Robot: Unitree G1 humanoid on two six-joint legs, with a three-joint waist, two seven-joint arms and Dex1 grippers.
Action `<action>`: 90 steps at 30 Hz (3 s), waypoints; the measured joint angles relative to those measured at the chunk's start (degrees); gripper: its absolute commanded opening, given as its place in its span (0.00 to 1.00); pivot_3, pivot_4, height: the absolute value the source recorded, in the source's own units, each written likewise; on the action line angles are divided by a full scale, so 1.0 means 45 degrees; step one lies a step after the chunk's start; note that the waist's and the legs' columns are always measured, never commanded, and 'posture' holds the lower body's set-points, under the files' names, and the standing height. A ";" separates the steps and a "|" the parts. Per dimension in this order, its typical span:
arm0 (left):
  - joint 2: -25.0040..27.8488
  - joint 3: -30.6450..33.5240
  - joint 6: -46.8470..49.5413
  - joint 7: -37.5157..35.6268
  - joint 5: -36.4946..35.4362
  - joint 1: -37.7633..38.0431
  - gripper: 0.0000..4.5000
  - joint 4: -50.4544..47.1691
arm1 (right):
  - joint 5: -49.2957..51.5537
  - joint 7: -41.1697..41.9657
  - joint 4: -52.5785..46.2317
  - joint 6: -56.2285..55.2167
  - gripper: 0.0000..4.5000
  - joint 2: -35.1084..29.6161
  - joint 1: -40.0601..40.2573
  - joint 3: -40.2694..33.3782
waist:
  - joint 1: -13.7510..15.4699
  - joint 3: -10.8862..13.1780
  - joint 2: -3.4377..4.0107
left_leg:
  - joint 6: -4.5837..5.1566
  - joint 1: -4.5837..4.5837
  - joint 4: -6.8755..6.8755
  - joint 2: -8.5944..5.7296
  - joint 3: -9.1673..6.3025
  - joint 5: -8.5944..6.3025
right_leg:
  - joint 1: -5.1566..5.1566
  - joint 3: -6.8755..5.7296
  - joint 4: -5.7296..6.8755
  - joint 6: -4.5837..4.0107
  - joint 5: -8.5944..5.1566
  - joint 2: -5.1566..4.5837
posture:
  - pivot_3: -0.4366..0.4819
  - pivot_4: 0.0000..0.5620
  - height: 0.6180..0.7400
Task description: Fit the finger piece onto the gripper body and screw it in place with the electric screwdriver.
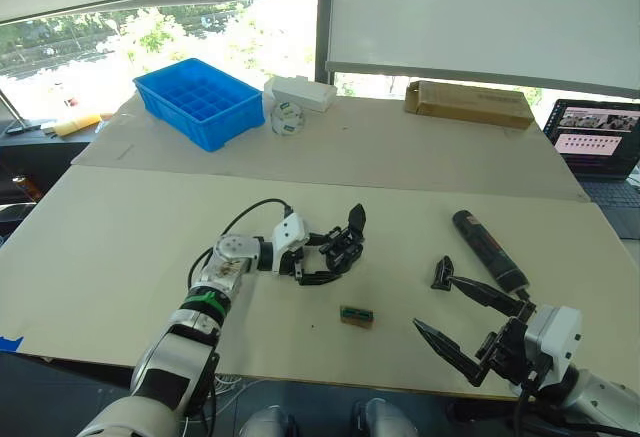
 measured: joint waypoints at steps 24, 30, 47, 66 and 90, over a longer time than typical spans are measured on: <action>-0.1066 0.0362 0.4469 0.3432 0.0088 0.4458 0.50 -0.7960 | -0.0032 0.0193 -0.0058 0.0017 1.00 0.0030 0.0381 -0.0043 | 0.0022 0.0002 0.0003 | 0.0051 -0.0023 0.0049 0.0002 -0.0025 -0.0030 | 0.0002 0.0022 0.0001 0.0027 0.0008 -0.0035 | 0.48 0.27 1.00; -0.1392 -0.0481 0.6652 0.5796 0.0999 0.5388 0.50 -1.0534 | -0.0071 0.0219 0.0000 0.0017 1.00 0.0043 0.0311 0.0055 | 0.0092 0.0004 0.0007 | 0.0056 -0.0021 0.0055 0.0004 -0.0026 -0.0034 | 0.0002 0.0024 0.0004 0.0053 0.0011 -0.0039 | 0.48 0.27 1.00; -0.1424 -0.0921 0.5610 0.7129 0.1321 0.5739 0.61 -1.0274 | -0.0010 0.0383 0.0179 0.0018 1.00 0.0256 0.0842 0.0190 | 0.0098 -0.0050 0.0099 | 0.0051 -0.0011 0.0042 0.0008 -0.0022 -0.0032 | 0.0006 0.0020 0.0000 0.0028 0.0017 -0.0044 | 0.48 0.27 1.00; 0.4319 0.1181 0.6037 0.0162 -0.2493 0.4997 0.97 -0.8883 | 0.9586 -0.7988 -0.2288 0.8542 1.00 -0.4866 0.0009 -0.1753 | -0.0030 -0.0062 0.0131 | -0.0001 -0.0014 0.0000 0.0035 -0.0019 -0.0005 | -0.0038 0.0025 0.0003 -0.0050 0.0025 -0.0077 | 0.48 0.27 1.00; 0.5490 0.2043 0.7620 -0.2567 -0.5367 0.4288 0.97 -1.2158 | 1.8690 -2.0036 0.5743 1.2800 1.00 -0.5913 -1.0358 0.4477 | -0.0096 -0.0031 0.0088 | -0.0003 -0.0028 -0.0013 0.0016 0.0002 0.0002 | -0.0016 0.0018 -0.0037 0.0016 0.0026 -0.0007 | 0.48 0.27 1.00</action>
